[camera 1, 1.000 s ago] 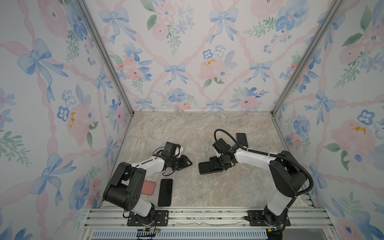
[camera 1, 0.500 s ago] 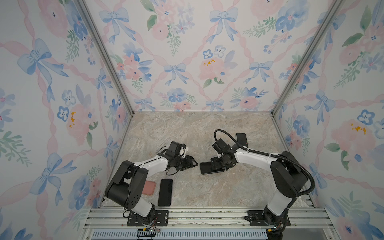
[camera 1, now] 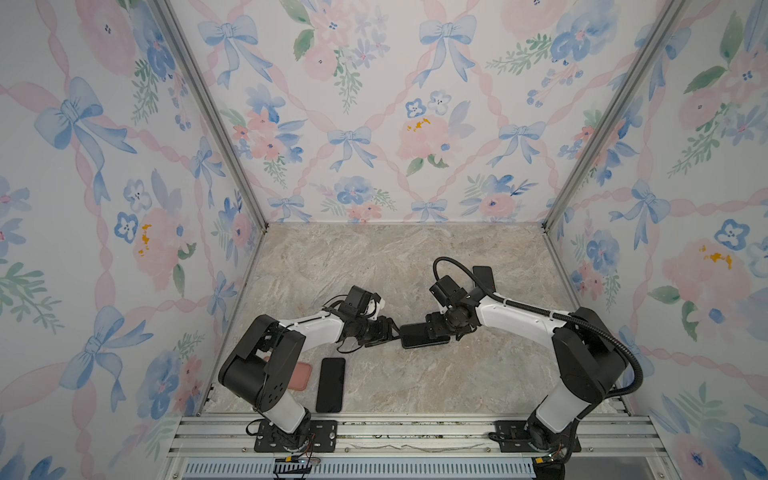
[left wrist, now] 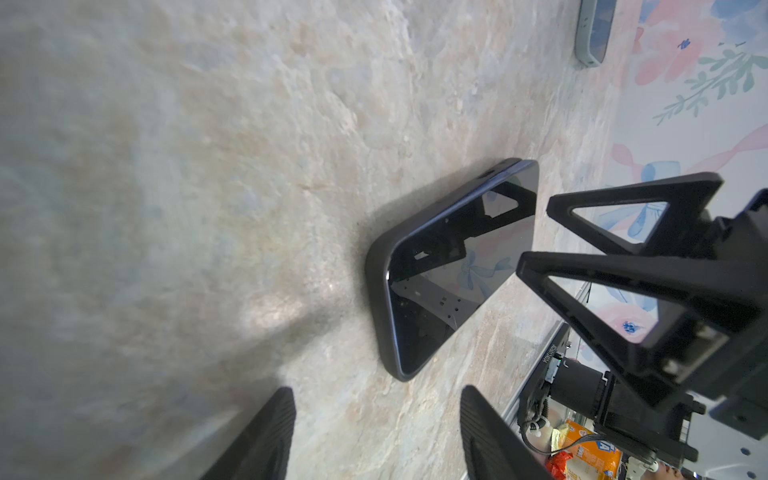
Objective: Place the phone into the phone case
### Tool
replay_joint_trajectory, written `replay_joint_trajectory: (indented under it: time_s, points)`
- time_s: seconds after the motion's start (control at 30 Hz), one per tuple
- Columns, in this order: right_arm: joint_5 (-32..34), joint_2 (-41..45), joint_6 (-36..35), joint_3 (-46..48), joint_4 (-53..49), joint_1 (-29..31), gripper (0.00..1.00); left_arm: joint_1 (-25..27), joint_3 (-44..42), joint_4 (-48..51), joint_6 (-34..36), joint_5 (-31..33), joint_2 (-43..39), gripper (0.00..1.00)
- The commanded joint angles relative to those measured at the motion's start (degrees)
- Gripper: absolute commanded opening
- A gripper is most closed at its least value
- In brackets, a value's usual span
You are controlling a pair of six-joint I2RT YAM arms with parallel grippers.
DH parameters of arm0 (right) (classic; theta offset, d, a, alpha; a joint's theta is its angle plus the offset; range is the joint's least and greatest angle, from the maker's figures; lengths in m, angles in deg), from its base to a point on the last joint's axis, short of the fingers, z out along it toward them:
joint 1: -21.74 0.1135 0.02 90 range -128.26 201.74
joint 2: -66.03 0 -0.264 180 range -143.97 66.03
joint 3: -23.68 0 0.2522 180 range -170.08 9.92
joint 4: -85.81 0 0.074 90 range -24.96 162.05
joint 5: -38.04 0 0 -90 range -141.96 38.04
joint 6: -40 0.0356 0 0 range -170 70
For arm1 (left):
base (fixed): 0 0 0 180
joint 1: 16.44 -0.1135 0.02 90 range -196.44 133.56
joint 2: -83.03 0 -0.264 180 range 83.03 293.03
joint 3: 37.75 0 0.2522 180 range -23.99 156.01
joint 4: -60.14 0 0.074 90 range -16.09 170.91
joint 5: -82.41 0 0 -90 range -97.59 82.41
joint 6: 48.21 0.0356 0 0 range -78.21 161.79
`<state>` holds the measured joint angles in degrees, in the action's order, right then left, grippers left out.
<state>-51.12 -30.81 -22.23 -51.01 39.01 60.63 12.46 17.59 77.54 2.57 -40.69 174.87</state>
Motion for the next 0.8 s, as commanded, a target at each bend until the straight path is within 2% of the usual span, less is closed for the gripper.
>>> replay_joint_trajectory:
  time_s: [0.0,0.33,0.77]
  points:
    - [-1.9,1.5,0.1,2.1,0.5,-1.0,0.74,0.6,2.3,-1.8,-0.2,-1.3,1.5,0.61]
    - [-5.1,1.2,0.3,4.5,3.2,-1.7,0.43,2.3,4.0,-2.7,-0.7,-1.6,4.7,0.52]
    - [-7.3,1.2,0.8,4.5,4.3,-0.1,0.34,2.7,4.3,-3.8,-1.0,-1.8,6.5,0.48]
